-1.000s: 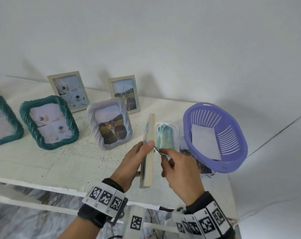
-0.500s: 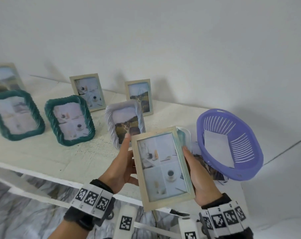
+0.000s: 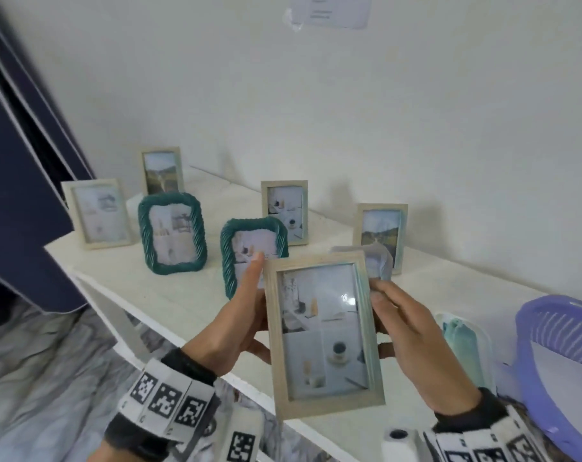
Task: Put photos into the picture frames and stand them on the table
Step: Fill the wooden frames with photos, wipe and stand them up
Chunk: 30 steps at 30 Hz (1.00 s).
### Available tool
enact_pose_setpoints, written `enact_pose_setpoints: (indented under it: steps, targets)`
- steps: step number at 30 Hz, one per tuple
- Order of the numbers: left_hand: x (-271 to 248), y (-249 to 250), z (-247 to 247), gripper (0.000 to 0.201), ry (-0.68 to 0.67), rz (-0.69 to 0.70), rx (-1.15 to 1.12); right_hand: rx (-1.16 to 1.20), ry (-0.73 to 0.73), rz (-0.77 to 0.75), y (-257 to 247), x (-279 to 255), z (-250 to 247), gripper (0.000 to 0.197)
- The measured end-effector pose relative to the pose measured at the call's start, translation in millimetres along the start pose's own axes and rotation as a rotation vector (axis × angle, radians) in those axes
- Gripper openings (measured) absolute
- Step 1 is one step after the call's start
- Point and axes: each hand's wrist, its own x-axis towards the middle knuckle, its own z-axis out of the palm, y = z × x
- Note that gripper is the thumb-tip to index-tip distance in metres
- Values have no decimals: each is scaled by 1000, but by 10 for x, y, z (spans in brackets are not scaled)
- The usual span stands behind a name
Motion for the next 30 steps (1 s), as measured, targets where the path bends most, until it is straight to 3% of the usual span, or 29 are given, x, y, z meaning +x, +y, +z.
enact_pose_setpoints:
  steps: [5, 12, 18, 22, 30]
  targets:
    - [108, 514, -744, 88, 75, 134, 55, -164, 10, -271, -458, 750, 433, 29]
    - [671, 1392, -2032, 81, 146, 296, 119, -358, 85, -454, -1113, 2282, 1067, 28]
    - [1354, 1842, -2948, 71, 157, 322, 83, -431, 83, -426, -1355, 3394, 1572, 45]
    - [1843, 1900, -3389, 64, 97, 220, 83, -504, 65, -308, -1247, 3907, 1816, 47]
    - [2752, 1693, -3857, 64, -23, -3, 77, -731, -138, -74, -861, 4546, 2057, 51]
